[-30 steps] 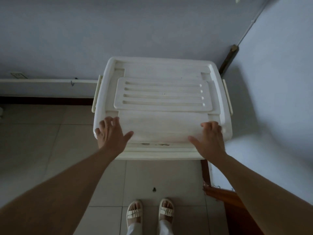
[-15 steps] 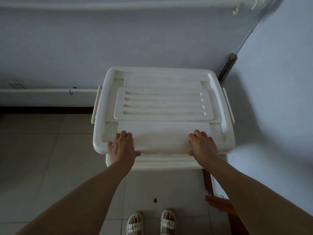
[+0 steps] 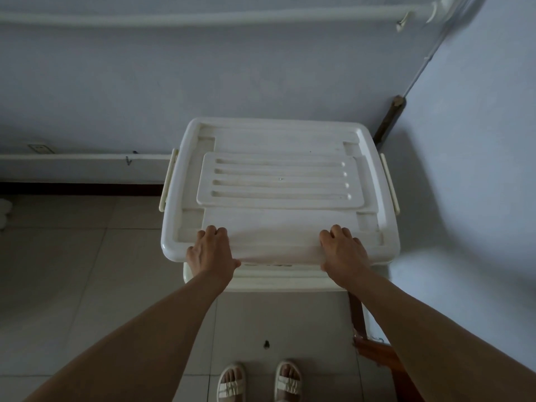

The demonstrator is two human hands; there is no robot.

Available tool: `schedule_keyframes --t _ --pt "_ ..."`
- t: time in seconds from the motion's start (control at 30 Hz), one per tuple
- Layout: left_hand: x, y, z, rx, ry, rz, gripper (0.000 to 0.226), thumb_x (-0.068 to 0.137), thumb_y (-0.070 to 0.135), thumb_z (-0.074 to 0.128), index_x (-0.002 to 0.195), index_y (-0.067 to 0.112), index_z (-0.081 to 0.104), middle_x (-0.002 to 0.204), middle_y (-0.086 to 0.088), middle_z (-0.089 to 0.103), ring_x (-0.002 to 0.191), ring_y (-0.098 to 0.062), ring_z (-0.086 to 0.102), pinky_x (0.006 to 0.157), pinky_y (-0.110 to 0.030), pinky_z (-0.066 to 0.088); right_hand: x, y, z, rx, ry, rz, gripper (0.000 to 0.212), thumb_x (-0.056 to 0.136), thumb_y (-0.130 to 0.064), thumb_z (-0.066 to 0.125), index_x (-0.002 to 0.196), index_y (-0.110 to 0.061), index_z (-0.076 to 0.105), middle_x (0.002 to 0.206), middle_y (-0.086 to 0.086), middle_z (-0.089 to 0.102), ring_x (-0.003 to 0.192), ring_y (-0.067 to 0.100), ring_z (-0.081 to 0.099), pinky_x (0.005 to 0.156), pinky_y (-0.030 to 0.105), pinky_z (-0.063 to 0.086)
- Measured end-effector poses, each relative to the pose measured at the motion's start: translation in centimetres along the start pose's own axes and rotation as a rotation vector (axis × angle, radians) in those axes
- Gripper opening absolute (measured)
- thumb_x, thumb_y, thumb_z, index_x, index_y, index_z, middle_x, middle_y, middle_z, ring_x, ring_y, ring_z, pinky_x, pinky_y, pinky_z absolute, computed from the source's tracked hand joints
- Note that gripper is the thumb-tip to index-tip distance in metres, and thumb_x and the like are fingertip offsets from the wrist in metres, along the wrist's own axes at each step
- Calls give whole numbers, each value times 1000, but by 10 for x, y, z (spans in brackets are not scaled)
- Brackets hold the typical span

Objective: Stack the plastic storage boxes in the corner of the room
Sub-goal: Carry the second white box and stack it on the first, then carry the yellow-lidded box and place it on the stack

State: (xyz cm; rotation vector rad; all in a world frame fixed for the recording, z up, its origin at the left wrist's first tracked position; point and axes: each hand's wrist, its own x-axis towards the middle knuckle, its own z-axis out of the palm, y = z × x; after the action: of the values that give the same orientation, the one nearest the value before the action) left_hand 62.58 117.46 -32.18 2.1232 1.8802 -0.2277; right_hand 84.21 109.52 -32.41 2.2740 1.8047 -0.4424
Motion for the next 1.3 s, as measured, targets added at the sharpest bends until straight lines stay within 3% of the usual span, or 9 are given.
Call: schedule_keyframes --t 0.2,0.33,0.77,0.93,1.1,1.3 --pt "-15 12 -17 -1 -95 -23 79 68 52 75 131 17 41 131 -2 47 124 -22 43 97 -37 39 -11 5 -28 60 -80 -24 78 76 -39 71 137 -11 32 137 10 31 125 26 34 102 33 37" --pt "-29 21 -35 33 -110 21 83 71 58 69 136 16 38 139 -2 41 132 -23 35 103 -40 34 -23 9 -50 58 -72 -38 87 76 -43 71 142 -12 24 144 13 21 133 30 26 108 36 31" --pt "-58 45 -84 54 -69 158 75 78 57 61 135 14 40 138 -6 47 131 -25 40 107 -43 31 -76 2 -89 222 46 51 85 79 -46 66 145 -12 24 144 11 25 134 29 26 109 38 31" --pt "-82 47 -77 84 -74 328 71 81 59 56 134 14 42 137 -6 48 131 -26 41 107 -43 29 -121 -10 -77 279 98 211 82 78 -44 67 143 -13 28 147 12 19 136 31 23 109 40 32" --pt "-123 28 -64 104 -117 500 67 82 56 56 133 14 42 137 -7 48 131 -26 40 106 -43 29 -183 -37 -51 361 117 422 67 75 -40 69 130 -14 39 140 10 28 130 30 30 104 37 37" --pt "-168 10 -39 164 -184 611 72 82 54 58 137 13 38 139 -8 48 130 -28 42 107 -43 31 -265 -63 -10 444 76 599 71 83 -39 63 140 -12 29 145 12 22 132 29 26 106 37 36"
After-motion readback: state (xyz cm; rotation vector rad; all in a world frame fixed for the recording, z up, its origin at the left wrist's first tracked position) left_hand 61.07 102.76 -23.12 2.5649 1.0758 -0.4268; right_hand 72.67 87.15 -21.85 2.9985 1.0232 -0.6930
